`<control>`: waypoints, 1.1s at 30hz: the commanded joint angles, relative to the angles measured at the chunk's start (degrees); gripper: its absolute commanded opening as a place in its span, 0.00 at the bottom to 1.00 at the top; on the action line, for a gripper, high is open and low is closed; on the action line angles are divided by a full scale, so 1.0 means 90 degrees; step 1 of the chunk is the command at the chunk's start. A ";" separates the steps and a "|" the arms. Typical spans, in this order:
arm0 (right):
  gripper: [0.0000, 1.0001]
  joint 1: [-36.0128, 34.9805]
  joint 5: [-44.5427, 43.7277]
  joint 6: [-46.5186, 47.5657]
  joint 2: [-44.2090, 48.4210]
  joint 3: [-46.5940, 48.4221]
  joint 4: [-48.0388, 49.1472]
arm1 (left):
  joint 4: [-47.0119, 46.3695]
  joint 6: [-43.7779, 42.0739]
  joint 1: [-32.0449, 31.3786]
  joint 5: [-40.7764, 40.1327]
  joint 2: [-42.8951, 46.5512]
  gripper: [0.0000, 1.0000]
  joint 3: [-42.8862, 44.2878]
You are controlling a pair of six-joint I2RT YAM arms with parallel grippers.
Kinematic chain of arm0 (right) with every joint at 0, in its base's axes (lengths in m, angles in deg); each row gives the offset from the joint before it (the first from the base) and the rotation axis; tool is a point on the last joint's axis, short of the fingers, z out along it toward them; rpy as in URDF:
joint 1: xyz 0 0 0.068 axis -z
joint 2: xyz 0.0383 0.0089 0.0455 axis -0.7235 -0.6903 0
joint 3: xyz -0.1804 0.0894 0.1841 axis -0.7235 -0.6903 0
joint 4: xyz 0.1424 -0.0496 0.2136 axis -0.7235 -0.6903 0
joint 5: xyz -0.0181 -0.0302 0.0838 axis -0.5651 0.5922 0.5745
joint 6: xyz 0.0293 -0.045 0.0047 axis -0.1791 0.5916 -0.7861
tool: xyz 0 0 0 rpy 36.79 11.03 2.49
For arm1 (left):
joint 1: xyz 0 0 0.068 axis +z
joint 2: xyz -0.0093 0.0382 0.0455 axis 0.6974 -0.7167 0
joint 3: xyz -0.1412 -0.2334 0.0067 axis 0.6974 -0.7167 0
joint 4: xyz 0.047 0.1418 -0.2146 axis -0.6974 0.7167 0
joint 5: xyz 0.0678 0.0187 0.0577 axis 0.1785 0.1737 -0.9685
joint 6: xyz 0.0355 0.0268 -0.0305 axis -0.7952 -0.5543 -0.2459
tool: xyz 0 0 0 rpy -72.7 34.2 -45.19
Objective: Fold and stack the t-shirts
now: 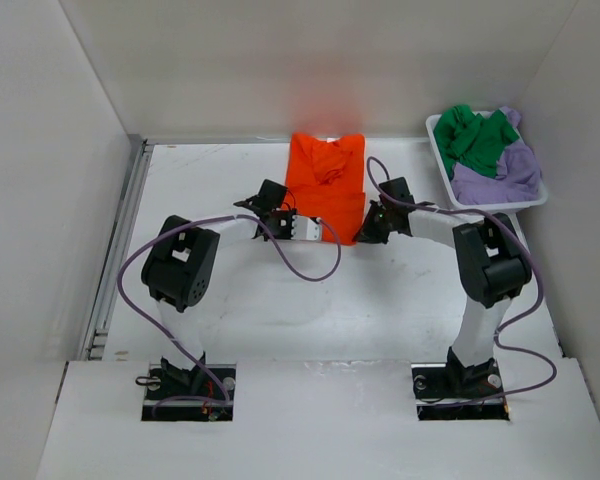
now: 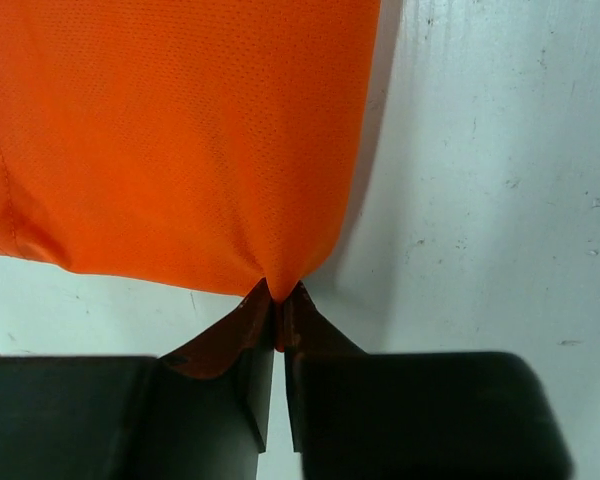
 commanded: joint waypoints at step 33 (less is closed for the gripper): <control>0.01 -0.1661 0.0326 0.0457 0.3353 -0.0362 -0.2474 | 0.5450 0.3646 0.0360 0.1595 0.2485 0.02 0.1600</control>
